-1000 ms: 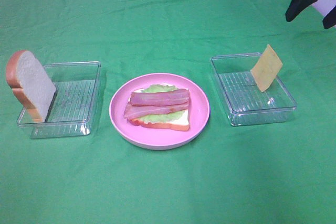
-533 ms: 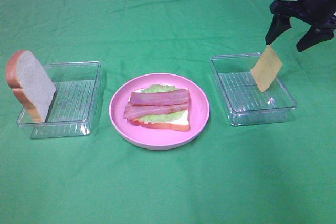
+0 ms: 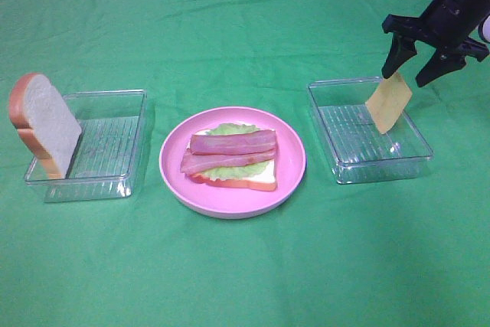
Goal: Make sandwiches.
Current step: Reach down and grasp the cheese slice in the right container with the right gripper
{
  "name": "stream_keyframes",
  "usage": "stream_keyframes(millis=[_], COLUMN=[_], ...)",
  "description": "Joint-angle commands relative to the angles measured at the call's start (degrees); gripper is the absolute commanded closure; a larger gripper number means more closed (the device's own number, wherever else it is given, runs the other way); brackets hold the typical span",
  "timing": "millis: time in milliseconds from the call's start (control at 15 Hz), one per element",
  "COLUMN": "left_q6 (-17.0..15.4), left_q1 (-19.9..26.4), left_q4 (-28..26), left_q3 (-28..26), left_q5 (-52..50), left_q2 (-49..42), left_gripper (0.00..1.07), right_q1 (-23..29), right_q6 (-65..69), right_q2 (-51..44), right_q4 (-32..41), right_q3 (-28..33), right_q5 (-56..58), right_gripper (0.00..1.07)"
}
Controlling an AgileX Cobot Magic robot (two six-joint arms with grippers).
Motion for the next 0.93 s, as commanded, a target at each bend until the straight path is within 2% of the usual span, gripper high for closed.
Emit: stream_keyframes(millis=[67,200,400,600,667,867,933], left_q6=[0.11,0.11,0.11,0.11,0.11,0.11,0.11], left_q1=[-0.34,-0.34,-0.34,-0.34,-0.34,-0.34,-0.34], left_q4=[-0.23,-0.23,-0.23,-0.23,-0.23,-0.23,-0.23], left_q3=[0.11,0.11,0.11,0.11,0.11,0.11,0.11], left_q5=[-0.69,-0.69,-0.69,-0.69,-0.69,-0.69,-0.69], left_q2=[-1.15,-1.15,-1.15,-1.15,-1.15,-1.15,-1.15], left_gripper=[0.29,0.29,0.29,0.29,0.29,0.29,0.29], right_q1=[0.0,0.0,0.0,0.0,0.0,0.0,0.0], right_q6=[0.11,0.11,1.2,1.2,1.2,1.2,1.43], right_q2=[0.29,0.97,2.18,2.92,3.04,3.09,2.92], right_q4=[0.29,0.29,0.23,0.29,0.23,-0.06,0.06], right_q3=[-0.57,-0.63,-0.63,-0.63,-0.63,-0.74,-0.8], right_q5=[0.23,0.86,1.66,2.41,2.81,3.72,4.07], right_gripper=[0.48,0.48,0.58,0.6,0.65,1.03,1.07])
